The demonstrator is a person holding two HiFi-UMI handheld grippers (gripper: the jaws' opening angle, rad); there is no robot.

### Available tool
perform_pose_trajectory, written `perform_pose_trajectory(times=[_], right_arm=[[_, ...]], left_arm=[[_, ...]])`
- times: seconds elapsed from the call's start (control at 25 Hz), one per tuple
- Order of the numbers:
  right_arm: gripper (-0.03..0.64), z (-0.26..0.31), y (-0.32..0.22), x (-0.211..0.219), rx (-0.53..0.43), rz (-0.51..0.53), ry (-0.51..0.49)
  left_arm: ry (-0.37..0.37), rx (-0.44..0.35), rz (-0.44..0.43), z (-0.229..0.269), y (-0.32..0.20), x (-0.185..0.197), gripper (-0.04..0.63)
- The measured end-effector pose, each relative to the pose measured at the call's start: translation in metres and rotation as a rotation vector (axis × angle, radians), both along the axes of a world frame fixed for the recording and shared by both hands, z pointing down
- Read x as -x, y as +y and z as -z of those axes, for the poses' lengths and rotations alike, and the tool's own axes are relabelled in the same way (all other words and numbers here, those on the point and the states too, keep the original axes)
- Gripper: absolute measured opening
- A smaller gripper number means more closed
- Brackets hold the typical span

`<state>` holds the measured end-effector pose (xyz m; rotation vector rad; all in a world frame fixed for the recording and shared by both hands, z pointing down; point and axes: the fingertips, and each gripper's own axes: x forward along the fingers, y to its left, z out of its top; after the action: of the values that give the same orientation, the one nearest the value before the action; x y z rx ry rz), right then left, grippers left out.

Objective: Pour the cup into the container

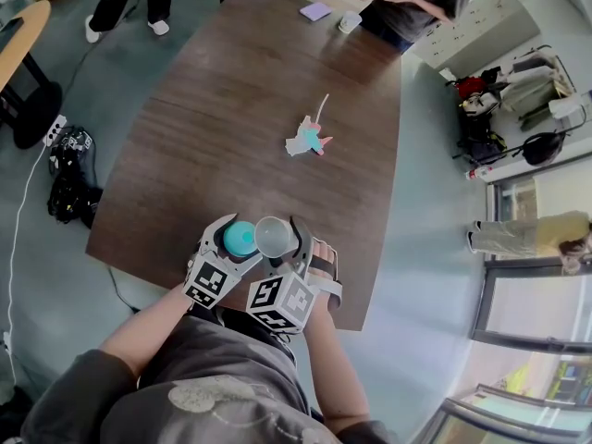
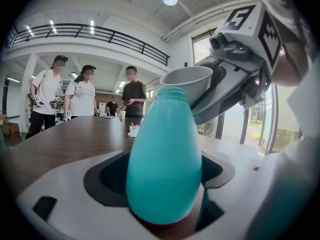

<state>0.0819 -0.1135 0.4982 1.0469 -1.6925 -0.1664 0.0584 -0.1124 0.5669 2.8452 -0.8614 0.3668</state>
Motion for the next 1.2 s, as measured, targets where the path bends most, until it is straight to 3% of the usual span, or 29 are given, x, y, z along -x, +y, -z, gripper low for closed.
perform_pose_trajectory(times=[1.2], right_arm=[[0.299, 0.0052, -0.0034, 0.0048, 0.014, 0.086, 0.231]], left_arm=[[0.004, -0.003, -0.001, 0.0002, 0.001, 0.0011, 0.407]])
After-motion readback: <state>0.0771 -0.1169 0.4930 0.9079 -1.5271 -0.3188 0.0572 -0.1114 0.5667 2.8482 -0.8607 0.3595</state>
